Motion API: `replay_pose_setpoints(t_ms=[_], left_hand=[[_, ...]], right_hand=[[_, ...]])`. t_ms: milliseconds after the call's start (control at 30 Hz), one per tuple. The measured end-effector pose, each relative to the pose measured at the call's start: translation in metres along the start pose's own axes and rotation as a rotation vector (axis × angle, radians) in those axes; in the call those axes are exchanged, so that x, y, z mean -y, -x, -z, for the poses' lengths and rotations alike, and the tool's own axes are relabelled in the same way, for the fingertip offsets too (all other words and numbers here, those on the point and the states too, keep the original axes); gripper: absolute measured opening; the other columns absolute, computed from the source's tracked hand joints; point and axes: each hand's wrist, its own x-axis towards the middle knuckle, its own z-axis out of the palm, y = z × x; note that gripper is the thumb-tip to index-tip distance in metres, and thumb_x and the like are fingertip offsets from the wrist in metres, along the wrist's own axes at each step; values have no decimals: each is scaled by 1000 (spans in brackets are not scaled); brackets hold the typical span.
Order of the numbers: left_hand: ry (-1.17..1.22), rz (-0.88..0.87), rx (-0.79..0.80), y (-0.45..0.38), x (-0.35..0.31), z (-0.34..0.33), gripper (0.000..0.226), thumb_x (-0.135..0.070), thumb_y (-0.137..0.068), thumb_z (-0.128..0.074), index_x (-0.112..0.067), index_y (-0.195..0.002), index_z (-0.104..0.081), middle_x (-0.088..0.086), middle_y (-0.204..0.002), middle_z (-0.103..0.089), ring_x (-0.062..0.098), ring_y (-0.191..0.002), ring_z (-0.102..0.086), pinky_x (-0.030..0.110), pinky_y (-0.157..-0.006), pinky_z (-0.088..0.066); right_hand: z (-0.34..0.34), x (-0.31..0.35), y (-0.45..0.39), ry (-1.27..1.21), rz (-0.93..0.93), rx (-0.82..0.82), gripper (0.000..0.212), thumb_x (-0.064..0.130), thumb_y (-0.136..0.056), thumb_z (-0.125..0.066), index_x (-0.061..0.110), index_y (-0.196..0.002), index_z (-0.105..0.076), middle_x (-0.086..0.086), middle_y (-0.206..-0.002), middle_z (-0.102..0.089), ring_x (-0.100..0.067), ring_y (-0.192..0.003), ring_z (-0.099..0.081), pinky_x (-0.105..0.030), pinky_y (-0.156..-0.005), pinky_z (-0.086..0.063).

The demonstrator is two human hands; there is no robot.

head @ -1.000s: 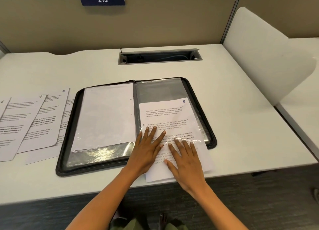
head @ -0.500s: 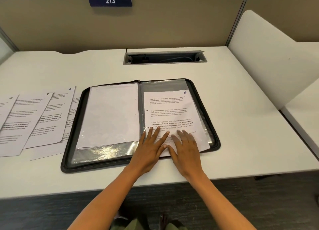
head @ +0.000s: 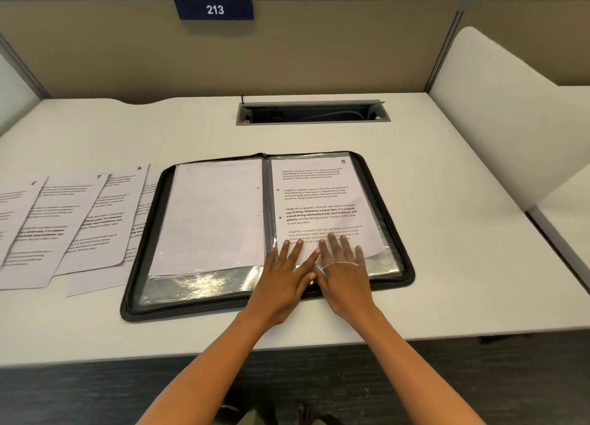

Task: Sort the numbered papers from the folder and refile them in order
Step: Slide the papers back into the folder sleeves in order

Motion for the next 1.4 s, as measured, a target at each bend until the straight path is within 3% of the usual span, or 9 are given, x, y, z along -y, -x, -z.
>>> replay_pose_setpoints(t_ms=[233,367,500,667,900,1067,1233,1333,1400], left_hand=[[21,-5,2,0,2,0,67,-67,-75,29,-47,-138,18,-4,-157,13,15,-143,20,33,-115,17],[28,-8,-8,0,3,0,63,-66,-78,25,-49,-138,18,-5,-157,12,14,-143,20,31,-114,18],[27,-19,-19,1,5,-2,59,-63,-83,20,-48,-139,18,-5,-157,10,14,-143,20,32,-113,18],[31,-20,-18,2,6,-3,59,-63,-83,19,-47,-140,17,-6,-157,11,14,-143,20,31,-113,18],[78,-7,-7,3,5,1,54,-59,-88,10,-47,-140,17,-5,-158,9,13,-143,19,31,-114,16],[214,3,-13,6,8,8,72,-83,-74,5,-50,-137,18,-10,-155,15,11,-142,19,34,-118,7],[477,75,-103,9,10,32,83,-87,-72,-11,-48,-141,8,-12,-157,4,10,-144,6,34,-115,-1],[722,125,-226,14,10,54,82,-86,-74,-19,-47,-145,-7,-25,-152,-11,-9,-137,-10,13,-110,-13],[872,208,-304,20,13,66,85,-87,-72,-21,-45,-145,-16,-25,-152,-16,-10,-136,-16,14,-110,-16]], right_hand=[[4,-3,1,-97,34,-35,78,57,-93,-5,10,-144,-37,-15,-152,-30,-33,-143,-24,-44,-115,-9],[13,-10,34,-146,167,-523,26,21,-89,-51,7,-96,-72,-9,-100,-71,-26,-97,-64,-39,-86,-54],[26,-24,60,-255,53,-782,17,16,-89,-55,7,-90,-70,-3,-80,-64,-17,-76,-55,-26,-66,-46],[44,-43,48,-521,-541,-616,35,37,-92,-58,12,-117,-59,-7,-101,-57,-18,-94,-47,-34,-78,-44],[47,-49,27,-730,-719,-370,27,33,-87,-67,10,-100,-69,-11,-114,-58,-27,-111,-51,-30,-85,-43],[76,-29,23,-990,-623,-434,13,28,-84,-71,16,-88,-70,3,-101,-63,-19,-109,-58,-34,-94,-46],[108,12,9,-1250,-458,-417,9,27,-80,-75,23,-83,-68,8,-122,-60,-9,-120,-50,-25,-101,-36],[119,43,-3,-1311,-293,-359,15,26,-79,-76,15,-89,-71,9,-125,-60,-4,-119,-50,-8,-88,-32],[119,66,-10,-1326,-192,-293,14,26,-78,-77,18,-88,-73,12,-126,-59,-4,-122,-48,-14,-94,-34]])
